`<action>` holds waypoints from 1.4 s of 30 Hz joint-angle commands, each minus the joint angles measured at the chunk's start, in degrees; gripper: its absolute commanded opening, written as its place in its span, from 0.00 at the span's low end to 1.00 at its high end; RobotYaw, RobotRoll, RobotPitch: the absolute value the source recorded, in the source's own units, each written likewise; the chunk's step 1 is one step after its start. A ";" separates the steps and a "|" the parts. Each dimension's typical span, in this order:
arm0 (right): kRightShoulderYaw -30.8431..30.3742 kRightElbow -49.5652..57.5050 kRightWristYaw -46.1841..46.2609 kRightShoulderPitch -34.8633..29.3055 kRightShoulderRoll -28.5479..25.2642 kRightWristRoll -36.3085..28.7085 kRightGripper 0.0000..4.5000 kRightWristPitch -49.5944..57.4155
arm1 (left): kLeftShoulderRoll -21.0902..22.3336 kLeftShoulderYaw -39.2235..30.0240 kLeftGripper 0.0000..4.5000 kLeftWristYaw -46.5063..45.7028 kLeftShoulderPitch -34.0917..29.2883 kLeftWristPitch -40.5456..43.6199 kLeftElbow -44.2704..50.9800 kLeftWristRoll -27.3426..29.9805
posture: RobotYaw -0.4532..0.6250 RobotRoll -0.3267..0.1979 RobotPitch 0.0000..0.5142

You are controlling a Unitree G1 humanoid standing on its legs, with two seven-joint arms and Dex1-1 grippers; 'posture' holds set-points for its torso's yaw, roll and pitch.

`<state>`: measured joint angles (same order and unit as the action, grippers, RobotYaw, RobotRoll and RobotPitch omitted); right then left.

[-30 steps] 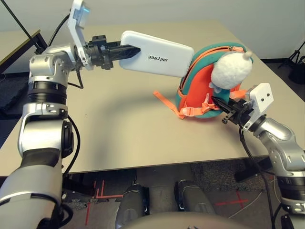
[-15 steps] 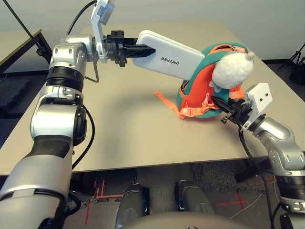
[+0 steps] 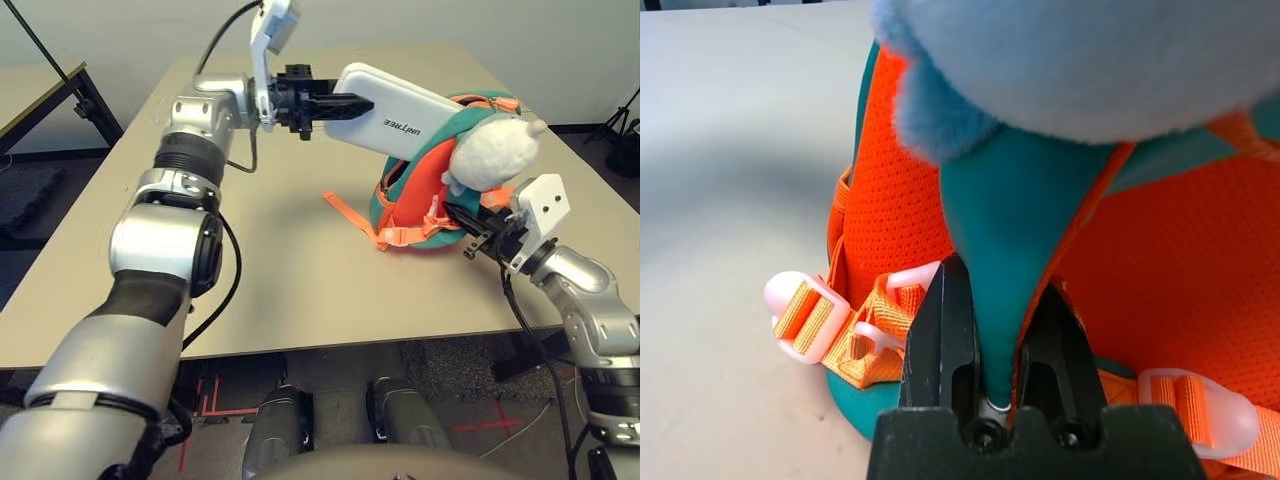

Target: Put the pencil case into the backpack and zip it.

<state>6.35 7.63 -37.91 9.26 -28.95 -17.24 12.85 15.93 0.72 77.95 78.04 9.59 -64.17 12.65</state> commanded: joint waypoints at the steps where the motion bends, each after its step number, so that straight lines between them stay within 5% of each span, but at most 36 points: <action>1: -2.15 -0.66 -1.48 0.93 -0.03 0.28 0.02 0.36 | -2.72 0.42 0.28 -2.00 0.57 -3.03 -2.00 -2.19 | 0.18 0.62 0.00; 18: -2.66 -0.49 -1.30 1.22 -0.05 0.67 0.02 0.18 | -12.34 0.20 0.27 -17.73 -0.21 -9.04 -8.82 -8.66 | 0.15 0.62 0.00; 19: -2.65 -0.44 -1.27 1.19 -0.05 0.67 0.02 0.19 | -12.42 -0.20 0.43 -18.17 -0.09 -8.72 -8.94 -8.47 | 0.15 0.62 0.00; 26: -2.69 -0.46 -1.18 1.02 0.00 0.64 0.02 0.21 | -10.03 -1.55 1.00 -16.09 0.25 -7.07 -9.00 -8.21 | 0.16 0.62 0.00; 42: -3.20 -1.63 -2.11 1.97 -0.17 0.81 0.02 0.17 | 2.09 -5.76 1.00 -6.01 -1.95 -2.69 -2.38 -4.29 | 0.19 0.62 0.01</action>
<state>4.99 6.56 -38.74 11.06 -29.01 -16.74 12.83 16.76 -3.97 70.18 76.55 5.47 -68.84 7.01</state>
